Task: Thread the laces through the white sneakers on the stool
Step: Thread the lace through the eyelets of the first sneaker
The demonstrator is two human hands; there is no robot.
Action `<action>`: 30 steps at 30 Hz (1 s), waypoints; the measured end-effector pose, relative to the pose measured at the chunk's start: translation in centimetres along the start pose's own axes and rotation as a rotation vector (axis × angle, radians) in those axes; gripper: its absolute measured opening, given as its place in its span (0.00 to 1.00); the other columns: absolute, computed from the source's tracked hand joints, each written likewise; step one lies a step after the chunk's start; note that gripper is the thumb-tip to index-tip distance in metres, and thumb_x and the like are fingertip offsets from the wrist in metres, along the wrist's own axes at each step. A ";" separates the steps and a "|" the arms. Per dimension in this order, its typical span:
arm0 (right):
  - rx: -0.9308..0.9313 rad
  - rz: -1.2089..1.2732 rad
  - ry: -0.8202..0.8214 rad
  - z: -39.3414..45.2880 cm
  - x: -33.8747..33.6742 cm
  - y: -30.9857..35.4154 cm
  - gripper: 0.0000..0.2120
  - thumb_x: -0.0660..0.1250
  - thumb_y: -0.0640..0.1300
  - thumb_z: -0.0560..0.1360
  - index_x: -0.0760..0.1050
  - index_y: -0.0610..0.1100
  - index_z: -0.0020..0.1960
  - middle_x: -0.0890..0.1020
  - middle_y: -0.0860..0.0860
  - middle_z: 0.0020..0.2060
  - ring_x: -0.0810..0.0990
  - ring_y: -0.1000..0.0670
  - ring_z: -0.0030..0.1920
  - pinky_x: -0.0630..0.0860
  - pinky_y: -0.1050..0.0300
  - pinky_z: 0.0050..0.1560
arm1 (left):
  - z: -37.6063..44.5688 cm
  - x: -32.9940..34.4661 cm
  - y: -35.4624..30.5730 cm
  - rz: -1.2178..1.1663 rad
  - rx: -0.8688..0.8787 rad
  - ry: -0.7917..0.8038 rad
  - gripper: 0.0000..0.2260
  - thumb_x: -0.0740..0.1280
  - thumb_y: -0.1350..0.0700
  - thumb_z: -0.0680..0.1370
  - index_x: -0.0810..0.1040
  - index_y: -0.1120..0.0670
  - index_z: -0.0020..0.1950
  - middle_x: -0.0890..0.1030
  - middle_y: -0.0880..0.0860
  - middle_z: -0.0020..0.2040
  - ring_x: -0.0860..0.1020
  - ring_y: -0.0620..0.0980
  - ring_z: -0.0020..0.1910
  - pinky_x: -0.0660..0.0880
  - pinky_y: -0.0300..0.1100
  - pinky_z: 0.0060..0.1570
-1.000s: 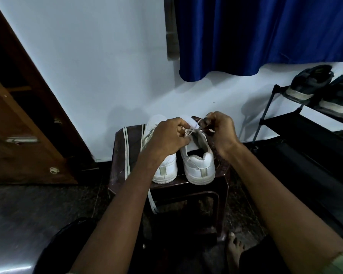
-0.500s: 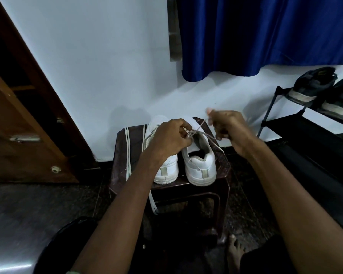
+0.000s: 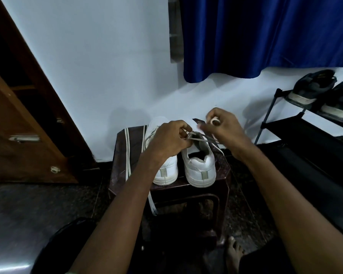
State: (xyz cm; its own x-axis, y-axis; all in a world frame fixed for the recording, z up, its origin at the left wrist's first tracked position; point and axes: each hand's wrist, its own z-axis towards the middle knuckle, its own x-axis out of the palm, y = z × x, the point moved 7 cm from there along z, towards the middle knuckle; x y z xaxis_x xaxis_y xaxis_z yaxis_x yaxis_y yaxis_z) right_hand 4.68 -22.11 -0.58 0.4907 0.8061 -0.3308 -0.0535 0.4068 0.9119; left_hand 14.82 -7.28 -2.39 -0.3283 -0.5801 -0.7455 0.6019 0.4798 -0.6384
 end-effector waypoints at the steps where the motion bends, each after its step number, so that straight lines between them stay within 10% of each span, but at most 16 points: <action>1: -0.113 -0.285 0.031 -0.1 0.8 0.4 0.10 0.78 0.47 0.72 0.77 0.47 0.44 0.79 0.53 0.31 0.74 0.52 0.29 0.75 0.58 0.34 | 0.0 -0.1 0.0 0.011 0.003 -0.006 0.15 0.79 0.52 0.73 0.84 0.48 0.58 0.86 0.45 0.45 0.82 0.43 0.45 0.76 0.38 0.51; 4: -0.228 -0.682 0.073 -0.6 2.5 1.3 0.09 0.76 0.49 0.71 0.85 0.56 0.52 0.87 0.53 0.43 0.83 0.47 0.43 0.80 0.51 0.45 | 0.1 -0.1 -0.1 0.051 0.008 -0.017 0.15 0.78 0.50 0.73 0.84 0.46 0.58 0.86 0.43 0.45 0.83 0.44 0.50 0.73 0.52 0.65; 13: -0.262 -0.851 0.085 -0.6 2.2 0.9 0.06 0.77 0.51 0.72 0.86 0.57 0.49 0.85 0.54 0.47 0.84 0.48 0.49 0.77 0.51 0.45 | 0.6 0.3 0.5 0.044 0.042 -0.010 0.13 0.78 0.47 0.71 0.84 0.42 0.55 0.84 0.39 0.41 0.82 0.39 0.47 0.68 0.56 0.68; 21: 0.265 0.995 0.030 0.5 1.7 -2.7 0.12 0.57 0.44 0.85 0.70 0.46 0.43 0.74 0.48 0.33 0.76 0.45 0.35 0.70 0.50 0.45 | 0.1 -0.2 0.1 0.074 0.020 -0.013 0.13 0.77 0.49 0.73 0.83 0.43 0.57 0.85 0.40 0.45 0.81 0.39 0.51 0.53 0.45 0.51; 23: 0.224 0.729 -0.002 0.6 1.1 -2.7 0.12 0.62 0.46 0.84 0.68 0.47 0.42 0.68 0.51 0.30 0.67 0.51 0.28 0.66 0.54 0.37 | 0.1 -0.2 0.1 0.070 0.017 -0.012 0.13 0.77 0.49 0.73 0.83 0.44 0.57 0.85 0.41 0.45 0.81 0.39 0.51 0.54 0.45 0.51; 27: -0.128 -0.324 0.035 0.7 1.1 -1.5 0.15 0.78 0.57 0.72 0.76 0.50 0.44 0.83 0.58 0.38 0.81 0.55 0.39 0.77 0.57 0.42 | 0.1 -0.3 -0.1 0.050 0.046 -0.020 0.12 0.76 0.50 0.74 0.84 0.44 0.57 0.85 0.41 0.43 0.82 0.40 0.49 0.59 0.46 0.57; 30: -0.132 -0.444 -0.128 0.6 -0.1 -1.7 0.23 0.71 0.65 0.72 0.76 0.44 0.37 0.78 0.55 0.29 0.75 0.56 0.31 0.72 0.54 0.36 | -0.2 -0.4 -0.7 0.134 0.093 -0.083 0.10 0.75 0.50 0.73 0.82 0.43 0.54 0.85 0.41 0.41 0.81 0.39 0.46 0.56 0.46 0.54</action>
State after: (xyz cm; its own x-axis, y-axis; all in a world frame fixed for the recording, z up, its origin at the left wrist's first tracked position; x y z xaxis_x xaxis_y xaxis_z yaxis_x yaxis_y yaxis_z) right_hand 5.24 -23.17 -1.91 0.5940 0.4857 -0.6413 0.0796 0.7577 0.6477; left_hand 14.36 -7.29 -1.67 -0.1815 -0.5689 -0.8021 0.7022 0.4961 -0.5107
